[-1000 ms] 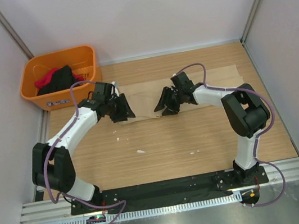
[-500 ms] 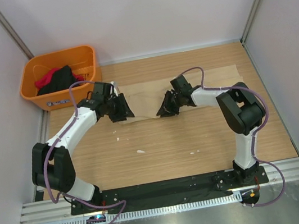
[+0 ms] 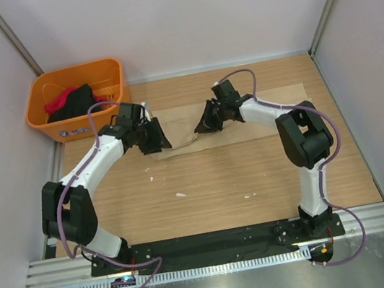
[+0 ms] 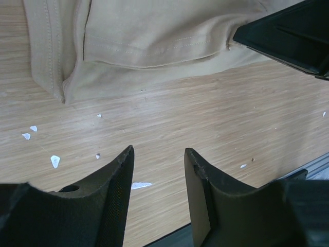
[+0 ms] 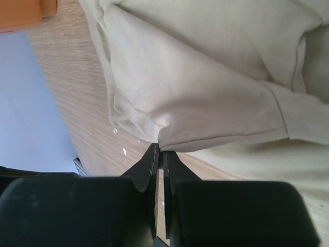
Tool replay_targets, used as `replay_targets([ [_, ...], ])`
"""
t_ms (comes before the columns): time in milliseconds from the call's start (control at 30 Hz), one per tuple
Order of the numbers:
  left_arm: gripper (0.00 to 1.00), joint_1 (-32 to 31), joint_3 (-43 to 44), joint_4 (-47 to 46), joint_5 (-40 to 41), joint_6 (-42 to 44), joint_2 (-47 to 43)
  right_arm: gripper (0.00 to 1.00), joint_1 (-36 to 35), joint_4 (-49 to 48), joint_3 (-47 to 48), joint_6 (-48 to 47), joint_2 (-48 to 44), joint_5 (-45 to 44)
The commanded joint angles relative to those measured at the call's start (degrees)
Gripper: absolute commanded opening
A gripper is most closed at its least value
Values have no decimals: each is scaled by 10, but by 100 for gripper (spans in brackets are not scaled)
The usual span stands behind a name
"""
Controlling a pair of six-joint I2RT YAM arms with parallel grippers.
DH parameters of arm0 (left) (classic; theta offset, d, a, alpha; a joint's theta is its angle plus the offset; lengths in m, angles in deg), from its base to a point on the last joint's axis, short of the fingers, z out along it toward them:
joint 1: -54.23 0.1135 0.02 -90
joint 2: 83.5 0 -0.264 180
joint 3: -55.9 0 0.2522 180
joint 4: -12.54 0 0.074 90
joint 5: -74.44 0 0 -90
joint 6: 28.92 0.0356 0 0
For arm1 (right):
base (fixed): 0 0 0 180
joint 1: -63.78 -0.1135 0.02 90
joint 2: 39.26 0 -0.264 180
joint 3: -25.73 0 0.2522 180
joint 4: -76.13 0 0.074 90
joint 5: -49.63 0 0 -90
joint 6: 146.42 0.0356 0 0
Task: Fold and stack the t-shirts
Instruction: Fold the tshirt
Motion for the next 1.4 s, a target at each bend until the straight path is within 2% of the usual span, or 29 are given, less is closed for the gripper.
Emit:
replay_targets([
  [0, 45, 4, 34, -5, -14, 6, 16, 5, 10, 43, 43, -38, 35, 9],
  [267, 45, 15, 85, -1, -27, 7, 59, 7, 25, 65, 53, -60, 33, 15],
  [467, 53, 6, 114, -61, -127, 11, 112, 9, 33, 45, 38, -31, 18, 56],
  [600, 59, -13, 105, -120, -121, 31, 120, 11, 33, 14, 17, 35, 16, 92],
  [733, 54, -12, 102, -117, -92, 23, 127, 13, 34, 19, 7, 50, 9, 97],
  [867, 52, -3, 99, -90, -72, 10, 126, 38, 47, 69, 10, 13, -21, 75],
  [1000, 53, -3, 95, -90, -79, 7, 129, 52, 81, 46, -11, 17, -34, 71],
  [1067, 52, -2, 97, -85, -78, -3, 135, 55, 89, 37, -7, 20, -25, 79],
  [1367, 50, -2, 116, -80, -83, -26, 157, 54, 91, -12, -11, 71, -1, 84],
])
